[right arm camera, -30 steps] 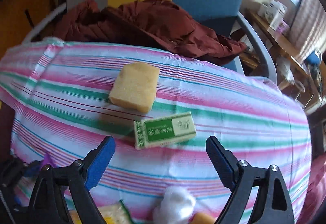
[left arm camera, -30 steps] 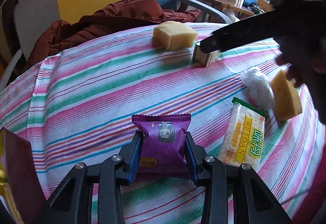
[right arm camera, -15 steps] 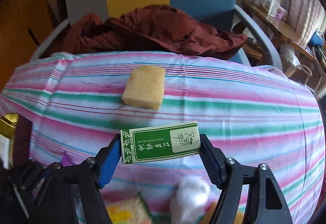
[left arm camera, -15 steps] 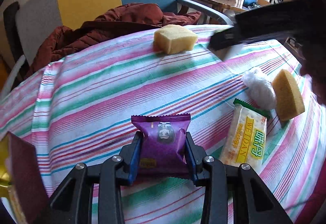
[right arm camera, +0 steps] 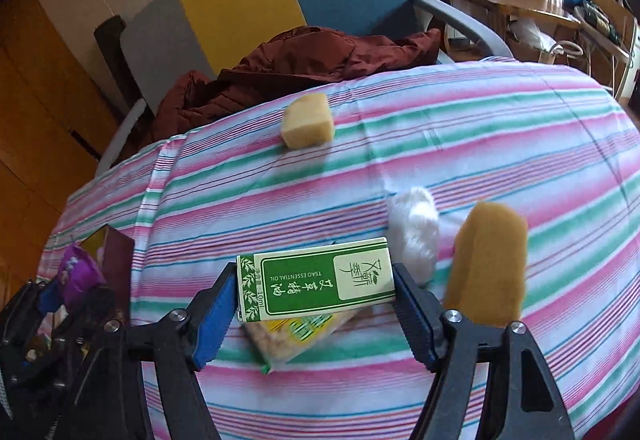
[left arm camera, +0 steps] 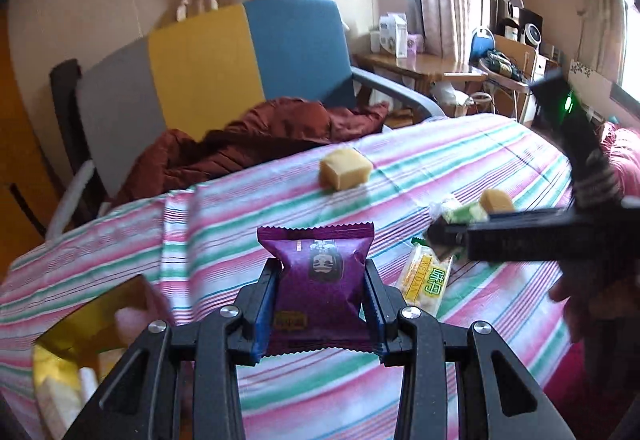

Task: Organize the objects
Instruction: 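Carry the purple packet and green box over the gold tray with both grippers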

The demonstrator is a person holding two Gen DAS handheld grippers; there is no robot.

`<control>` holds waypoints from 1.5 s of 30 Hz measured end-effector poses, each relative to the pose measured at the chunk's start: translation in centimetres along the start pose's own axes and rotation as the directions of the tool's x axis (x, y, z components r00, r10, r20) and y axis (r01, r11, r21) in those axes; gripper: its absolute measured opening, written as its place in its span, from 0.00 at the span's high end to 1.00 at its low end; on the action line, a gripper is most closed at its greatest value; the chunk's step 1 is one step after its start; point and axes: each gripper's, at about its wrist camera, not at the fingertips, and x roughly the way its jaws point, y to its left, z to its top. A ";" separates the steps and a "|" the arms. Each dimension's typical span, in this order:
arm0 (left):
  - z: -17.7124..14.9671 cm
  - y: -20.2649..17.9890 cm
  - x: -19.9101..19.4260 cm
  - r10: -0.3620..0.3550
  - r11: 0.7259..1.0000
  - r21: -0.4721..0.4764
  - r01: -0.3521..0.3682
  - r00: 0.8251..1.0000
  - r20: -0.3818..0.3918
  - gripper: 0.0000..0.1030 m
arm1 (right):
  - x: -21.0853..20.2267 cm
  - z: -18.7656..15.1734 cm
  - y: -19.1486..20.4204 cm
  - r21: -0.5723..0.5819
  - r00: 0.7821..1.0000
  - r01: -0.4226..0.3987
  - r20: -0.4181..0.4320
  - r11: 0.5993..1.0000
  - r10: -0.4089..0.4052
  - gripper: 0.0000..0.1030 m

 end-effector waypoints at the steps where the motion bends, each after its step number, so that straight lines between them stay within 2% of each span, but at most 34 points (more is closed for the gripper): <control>1: -0.1 0.2 -0.8 0.008 1.000 -0.003 -0.008 1.000 0.010 0.61 | -0.1 -0.4 0.3 -0.005 1.000 -0.006 0.001 1.000 0.006 0.28; 5: -0.7 1.3 -3.8 0.034 0.999 -0.033 -0.032 0.999 0.035 0.61 | -0.1 -1.1 1.6 -0.038 0.999 -0.034 0.008 0.999 0.034 0.28; 14: -2.7 3.7 -8.0 0.065 0.995 -0.081 -0.059 0.995 0.074 0.61 | 0.7 -1.6 3.1 -0.121 0.999 0.032 0.009 0.992 -0.031 0.28; 27: -5.6 7.1 -10.1 0.086 0.985 -0.153 -0.076 0.995 0.059 0.61 | 1.6 -2.8 5.0 -0.178 0.999 0.045 -0.020 0.983 -0.050 0.28; 31: -7.9 9.7 -10.2 0.094 0.974 -0.209 -0.086 0.995 0.030 0.61 | 1.2 -3.6 6.9 -0.177 0.999 -0.025 -0.040 0.984 0.018 0.28; 36: -12.0 14.9 -11.5 0.135 0.940 -0.318 -0.126 0.991 0.005 0.61 | -0.4 -5.1 12.6 -0.249 0.988 -0.154 -0.045 0.956 0.148 0.28; 40: -15.2 19.2 -13.8 0.183 0.896 -0.416 -0.158 0.983 0.021 0.61 | -1.5 -6.6 18.0 -0.334 0.965 -0.261 -0.071 0.906 0.252 0.28; 45: -18.5 22.7 -15.4 0.223 0.840 -0.505 -0.199 0.975 -0.012 0.61 | -1.7 -9.3 23.9 -0.438 0.936 -0.350 -0.129 0.828 0.327 0.28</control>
